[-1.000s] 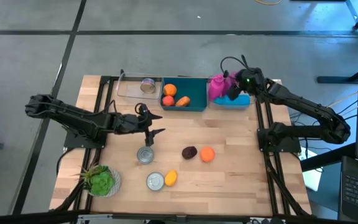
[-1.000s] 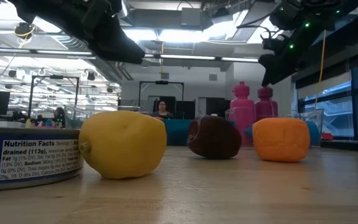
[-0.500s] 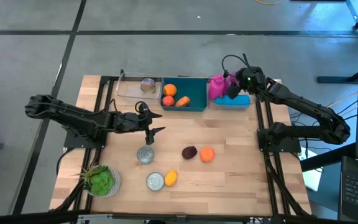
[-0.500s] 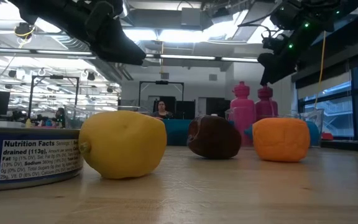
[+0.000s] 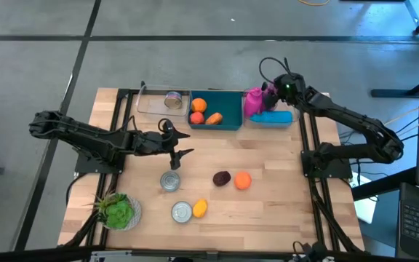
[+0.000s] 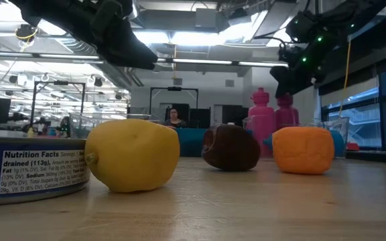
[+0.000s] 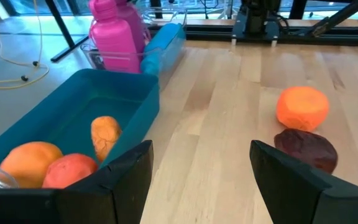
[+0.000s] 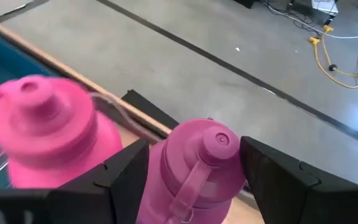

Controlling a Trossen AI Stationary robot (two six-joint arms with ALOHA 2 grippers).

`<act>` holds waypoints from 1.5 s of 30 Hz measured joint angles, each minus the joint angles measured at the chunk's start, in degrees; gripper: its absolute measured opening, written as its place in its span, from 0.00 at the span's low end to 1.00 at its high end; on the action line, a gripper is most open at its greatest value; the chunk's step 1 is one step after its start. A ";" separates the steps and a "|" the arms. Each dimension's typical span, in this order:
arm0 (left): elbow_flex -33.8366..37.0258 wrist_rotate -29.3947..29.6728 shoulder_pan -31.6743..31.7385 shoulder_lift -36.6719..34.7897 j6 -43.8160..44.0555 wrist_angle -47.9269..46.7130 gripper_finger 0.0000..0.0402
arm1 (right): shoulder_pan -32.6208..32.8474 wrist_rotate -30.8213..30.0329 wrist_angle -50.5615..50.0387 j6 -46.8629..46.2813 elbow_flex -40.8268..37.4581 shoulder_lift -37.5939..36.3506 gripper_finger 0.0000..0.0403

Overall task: Pick & Place Food Item
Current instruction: Adjust the violet water bottle

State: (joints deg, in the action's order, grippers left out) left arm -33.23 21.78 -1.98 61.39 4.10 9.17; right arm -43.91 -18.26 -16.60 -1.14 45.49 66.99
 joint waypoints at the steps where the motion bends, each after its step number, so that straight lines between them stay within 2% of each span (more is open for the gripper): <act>1: 0.00 -0.62 0.00 0.00 0.00 0.02 0.65 | -0.19 -0.08 0.71 -0.16 0.02 0.48 0.62; 8: 0.00 -0.87 0.00 0.00 0.17 0.02 0.65 | -0.15 2.96 1.83 -1.23 0.15 1.24 0.62; 13: 0.00 -0.87 0.00 0.00 0.13 0.03 0.65 | -0.03 7.68 2.13 -2.56 0.20 1.24 0.62; 18: 0.00 -0.87 0.00 0.00 0.13 0.02 0.65 | -0.03 9.07 2.12 -2.73 0.16 1.24 0.61; 23: 0.00 -0.87 0.00 0.00 0.13 0.04 0.65 | -0.01 10.43 2.12 -2.69 0.15 1.24 0.52; 36: 0.00 -0.85 0.00 0.02 0.17 0.03 0.65 | -0.01 9.95 1.66 -1.62 0.15 1.24 0.20; 40: 0.00 -0.85 0.00 0.00 0.17 0.04 0.65 | 0.03 9.13 1.68 -1.54 0.18 1.24 0.14; 45: 0.00 -0.85 0.00 0.00 0.20 0.03 0.65 | 0.03 9.08 1.15 -1.42 -0.03 0.00 0.14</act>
State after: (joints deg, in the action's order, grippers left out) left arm -33.23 20.93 -1.98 61.39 4.29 9.19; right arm -43.88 -9.17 -15.44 -2.57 45.47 66.98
